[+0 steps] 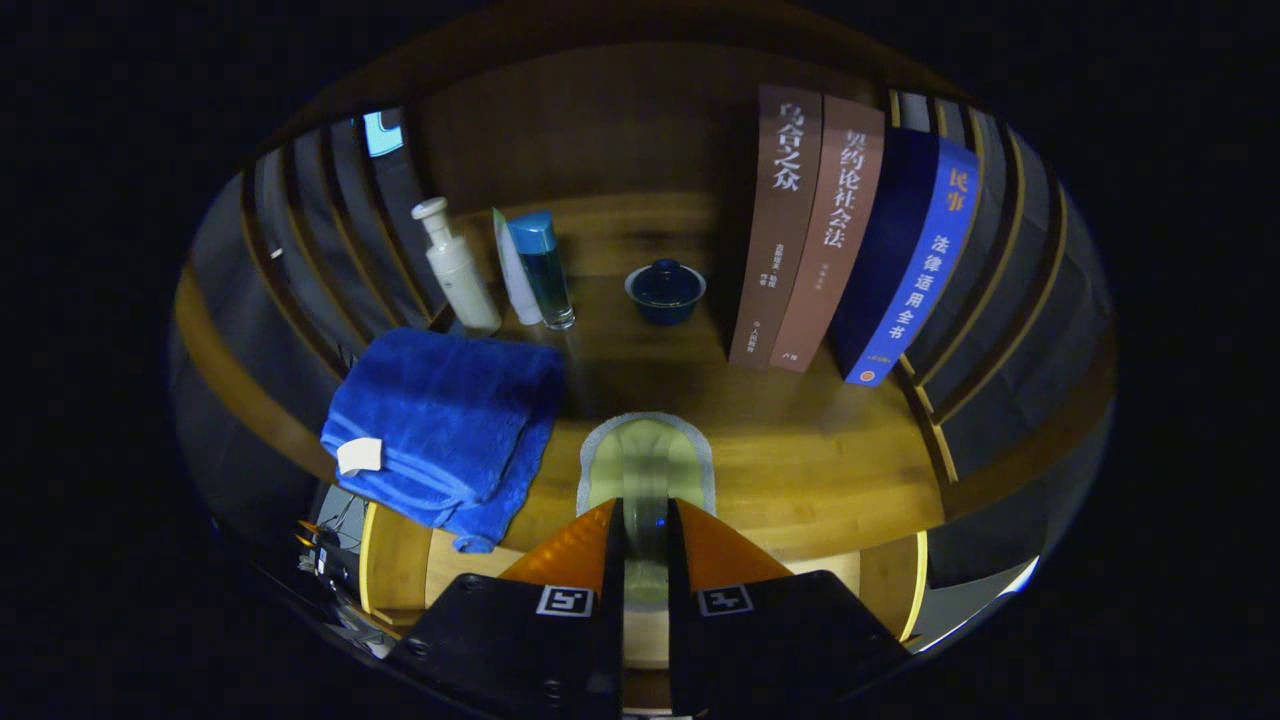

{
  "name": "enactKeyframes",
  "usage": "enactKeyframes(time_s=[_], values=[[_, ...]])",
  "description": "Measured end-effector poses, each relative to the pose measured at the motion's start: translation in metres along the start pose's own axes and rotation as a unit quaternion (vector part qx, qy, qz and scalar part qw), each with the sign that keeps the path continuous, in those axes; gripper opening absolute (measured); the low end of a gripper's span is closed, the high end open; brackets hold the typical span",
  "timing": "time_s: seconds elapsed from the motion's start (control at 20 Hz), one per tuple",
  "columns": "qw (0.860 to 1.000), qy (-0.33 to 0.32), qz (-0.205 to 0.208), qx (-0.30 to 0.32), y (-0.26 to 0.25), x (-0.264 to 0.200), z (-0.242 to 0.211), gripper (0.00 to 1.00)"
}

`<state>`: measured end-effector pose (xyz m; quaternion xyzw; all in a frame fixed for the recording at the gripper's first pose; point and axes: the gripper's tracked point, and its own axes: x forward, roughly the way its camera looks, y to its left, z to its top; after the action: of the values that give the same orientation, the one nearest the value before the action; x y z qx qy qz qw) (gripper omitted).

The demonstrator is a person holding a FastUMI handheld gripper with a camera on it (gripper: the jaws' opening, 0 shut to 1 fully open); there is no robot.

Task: Pull open the drawer, take out the items inside it, and place them on the countertop above the cabinet.

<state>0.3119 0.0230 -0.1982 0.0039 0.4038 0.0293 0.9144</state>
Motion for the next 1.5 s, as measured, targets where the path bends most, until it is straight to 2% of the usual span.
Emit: enactKeyframes(time_s=[0.25,0.55,0.6,0.95,1.1,1.25,1.5], values=[[1.000,0.003,0.005,-0.008,0.003,0.036,0.007,0.23],[1.000,-0.009,0.010,-0.018,0.010,0.047,0.019,0.23],[1.000,-0.005,0.011,-0.015,0.009,0.052,0.016,0.27],[1.000,-0.021,0.008,-0.013,0.004,0.039,0.013,0.99],[0.999,-0.048,0.011,-0.013,0.008,0.027,0.016,1.00],[0.994,-0.109,0.013,-0.025,0.013,0.002,0.023,1.00],[0.969,-0.245,0.019,-0.019,0.017,-0.071,0.025,1.00]])
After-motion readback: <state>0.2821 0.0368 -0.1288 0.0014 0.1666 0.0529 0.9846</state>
